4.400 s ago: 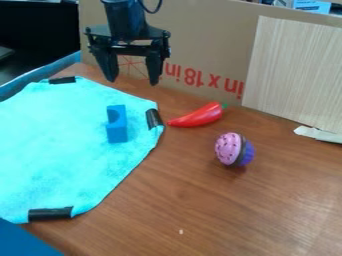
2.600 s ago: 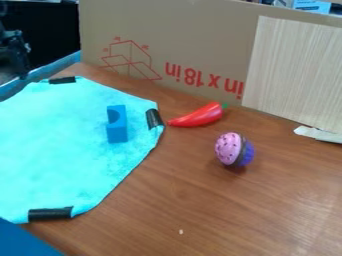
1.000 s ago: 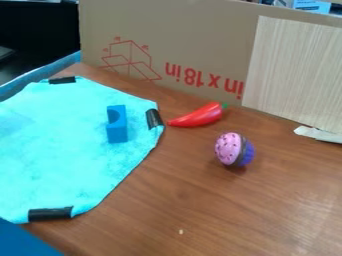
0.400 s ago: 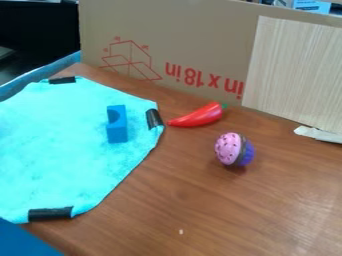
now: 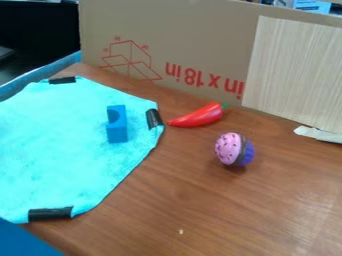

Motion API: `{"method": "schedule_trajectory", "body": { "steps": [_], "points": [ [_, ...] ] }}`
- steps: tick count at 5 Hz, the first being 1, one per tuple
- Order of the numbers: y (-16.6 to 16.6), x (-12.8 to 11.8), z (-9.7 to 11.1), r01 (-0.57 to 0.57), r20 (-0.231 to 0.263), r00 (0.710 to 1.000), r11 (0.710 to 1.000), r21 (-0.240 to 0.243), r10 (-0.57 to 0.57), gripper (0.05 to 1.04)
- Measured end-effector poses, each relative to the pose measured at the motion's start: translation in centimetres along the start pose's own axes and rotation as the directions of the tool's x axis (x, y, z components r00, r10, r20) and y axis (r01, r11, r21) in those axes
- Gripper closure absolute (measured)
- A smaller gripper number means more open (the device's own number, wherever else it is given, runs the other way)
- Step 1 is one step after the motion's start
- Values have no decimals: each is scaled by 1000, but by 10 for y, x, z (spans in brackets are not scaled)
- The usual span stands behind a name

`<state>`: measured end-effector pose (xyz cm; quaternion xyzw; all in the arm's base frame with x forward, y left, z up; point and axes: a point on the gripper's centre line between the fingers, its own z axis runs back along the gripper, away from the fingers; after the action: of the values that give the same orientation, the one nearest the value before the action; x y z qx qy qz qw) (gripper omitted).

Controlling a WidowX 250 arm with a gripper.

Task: Fold the cloth from left to right

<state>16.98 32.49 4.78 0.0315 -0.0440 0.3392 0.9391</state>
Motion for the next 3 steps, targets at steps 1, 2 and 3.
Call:
{"method": "schedule_trajectory", "body": {
  "steps": [1,2,3],
  "points": [
    [-2,5,-4,-32,30,999,999,19,32,467],
    [-6,6,-7,-41,39,998,999,23,40,763],
    [-6,8,-8,-64,48,997,998,26,63,953]
  ]
}}
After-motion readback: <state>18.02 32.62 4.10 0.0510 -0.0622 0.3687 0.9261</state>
